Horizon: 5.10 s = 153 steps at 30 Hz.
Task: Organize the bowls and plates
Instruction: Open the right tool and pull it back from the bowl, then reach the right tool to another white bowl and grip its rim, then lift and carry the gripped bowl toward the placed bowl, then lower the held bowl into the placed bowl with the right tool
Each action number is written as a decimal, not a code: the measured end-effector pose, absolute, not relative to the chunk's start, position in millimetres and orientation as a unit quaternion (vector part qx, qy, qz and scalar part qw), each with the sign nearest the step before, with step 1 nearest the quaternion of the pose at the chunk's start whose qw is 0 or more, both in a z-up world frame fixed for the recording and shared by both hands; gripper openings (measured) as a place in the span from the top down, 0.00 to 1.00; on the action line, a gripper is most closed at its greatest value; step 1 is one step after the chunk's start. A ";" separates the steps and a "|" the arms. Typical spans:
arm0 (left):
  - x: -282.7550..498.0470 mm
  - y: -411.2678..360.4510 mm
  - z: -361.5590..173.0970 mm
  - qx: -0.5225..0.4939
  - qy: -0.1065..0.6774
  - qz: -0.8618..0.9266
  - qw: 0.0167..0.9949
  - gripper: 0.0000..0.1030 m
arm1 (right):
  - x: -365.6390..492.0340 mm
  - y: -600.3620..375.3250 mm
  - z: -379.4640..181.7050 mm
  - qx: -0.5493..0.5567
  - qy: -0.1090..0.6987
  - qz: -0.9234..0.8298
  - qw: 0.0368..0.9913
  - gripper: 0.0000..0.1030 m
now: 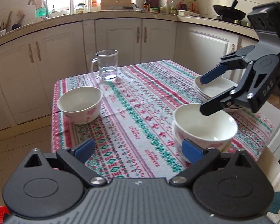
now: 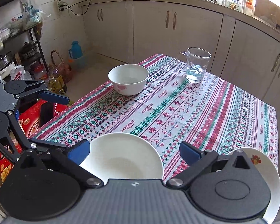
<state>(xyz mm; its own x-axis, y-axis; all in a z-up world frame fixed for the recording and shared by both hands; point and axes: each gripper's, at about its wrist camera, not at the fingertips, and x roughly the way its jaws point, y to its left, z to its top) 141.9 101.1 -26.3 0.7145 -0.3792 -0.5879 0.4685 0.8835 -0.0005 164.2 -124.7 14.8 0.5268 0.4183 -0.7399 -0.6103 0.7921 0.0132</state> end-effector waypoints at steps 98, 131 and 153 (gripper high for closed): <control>230.6 108.2 -29.2 0.100 0.248 -0.236 0.934 0.12 | 324.3 -14.1 0.2 -0.156 0.447 0.355 0.806 0.42; 125.7 29.5 12.5 0.105 0.235 -0.288 0.922 0.12 | 184.7 -118.5 48.5 -0.121 0.400 0.333 0.845 0.42; 112.2 11.5 -10.8 0.091 0.270 -0.320 0.903 0.11 | 153.6 -150.9 19.8 -0.091 0.425 0.311 0.845 0.41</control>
